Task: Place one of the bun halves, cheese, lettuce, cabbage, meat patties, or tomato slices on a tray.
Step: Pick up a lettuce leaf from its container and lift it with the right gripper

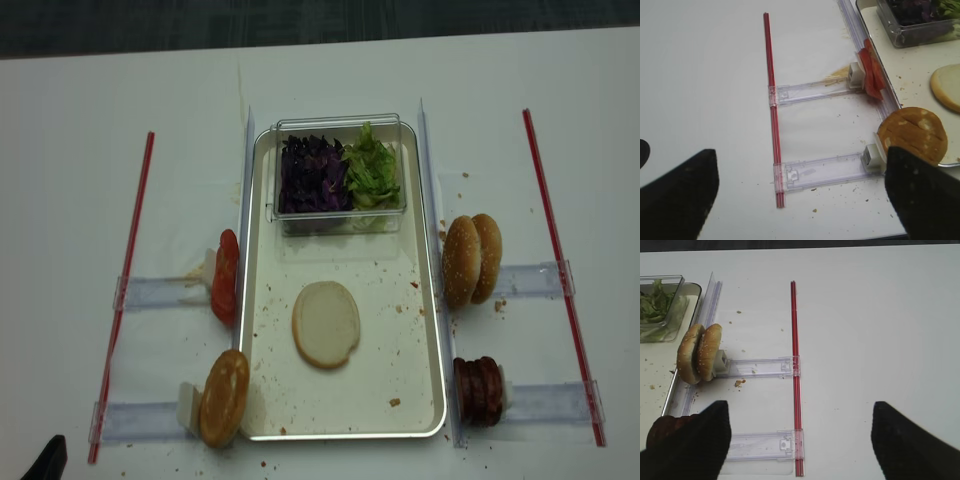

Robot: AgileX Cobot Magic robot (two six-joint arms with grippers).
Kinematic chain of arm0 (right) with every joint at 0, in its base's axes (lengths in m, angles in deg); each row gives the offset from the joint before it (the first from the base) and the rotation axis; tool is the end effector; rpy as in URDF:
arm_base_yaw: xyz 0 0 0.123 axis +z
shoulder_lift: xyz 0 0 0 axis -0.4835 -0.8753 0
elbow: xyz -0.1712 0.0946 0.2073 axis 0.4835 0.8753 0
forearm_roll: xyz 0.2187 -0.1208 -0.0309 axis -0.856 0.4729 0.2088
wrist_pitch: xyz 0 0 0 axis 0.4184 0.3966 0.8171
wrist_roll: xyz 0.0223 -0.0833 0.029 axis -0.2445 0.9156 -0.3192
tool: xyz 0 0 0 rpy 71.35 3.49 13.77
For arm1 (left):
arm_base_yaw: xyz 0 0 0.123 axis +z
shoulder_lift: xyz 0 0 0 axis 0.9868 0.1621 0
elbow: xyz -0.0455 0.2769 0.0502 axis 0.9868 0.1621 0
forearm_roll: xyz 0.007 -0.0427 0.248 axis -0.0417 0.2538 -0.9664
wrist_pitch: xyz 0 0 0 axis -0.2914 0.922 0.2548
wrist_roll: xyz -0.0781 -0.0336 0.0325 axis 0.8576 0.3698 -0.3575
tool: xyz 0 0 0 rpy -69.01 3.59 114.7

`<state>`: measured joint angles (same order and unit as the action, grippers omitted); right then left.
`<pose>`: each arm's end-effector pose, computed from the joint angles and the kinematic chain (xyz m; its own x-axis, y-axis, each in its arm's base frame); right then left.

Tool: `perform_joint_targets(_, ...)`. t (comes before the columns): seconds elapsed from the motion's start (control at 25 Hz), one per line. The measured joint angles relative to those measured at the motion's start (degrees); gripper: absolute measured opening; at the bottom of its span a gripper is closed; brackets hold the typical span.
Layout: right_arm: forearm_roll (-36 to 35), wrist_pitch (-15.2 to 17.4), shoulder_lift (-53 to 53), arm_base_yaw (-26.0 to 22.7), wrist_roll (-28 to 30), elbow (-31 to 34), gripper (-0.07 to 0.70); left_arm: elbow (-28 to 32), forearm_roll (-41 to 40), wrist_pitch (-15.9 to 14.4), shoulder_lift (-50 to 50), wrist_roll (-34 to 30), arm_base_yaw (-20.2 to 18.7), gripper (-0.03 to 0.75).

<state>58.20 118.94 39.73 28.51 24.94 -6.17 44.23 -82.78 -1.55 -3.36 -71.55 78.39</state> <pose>-0.0083 -0.0021 0.2695 -0.5027 0.0235 -0.8641 0.0379 0.9993 0.0051 -0.0122 0.0015 0.2656 -0.5509 0.0480 -0.8332 0.0445 0.9986 0.0281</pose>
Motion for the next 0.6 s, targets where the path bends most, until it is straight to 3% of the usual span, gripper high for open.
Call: perform_joint_targets(0.6, 0.0, 0.0, 0.0, 0.0, -0.1, 0.0, 0.606, 0.0, 0.0, 0.0, 0.0, 0.0, 0.0, 0.652)
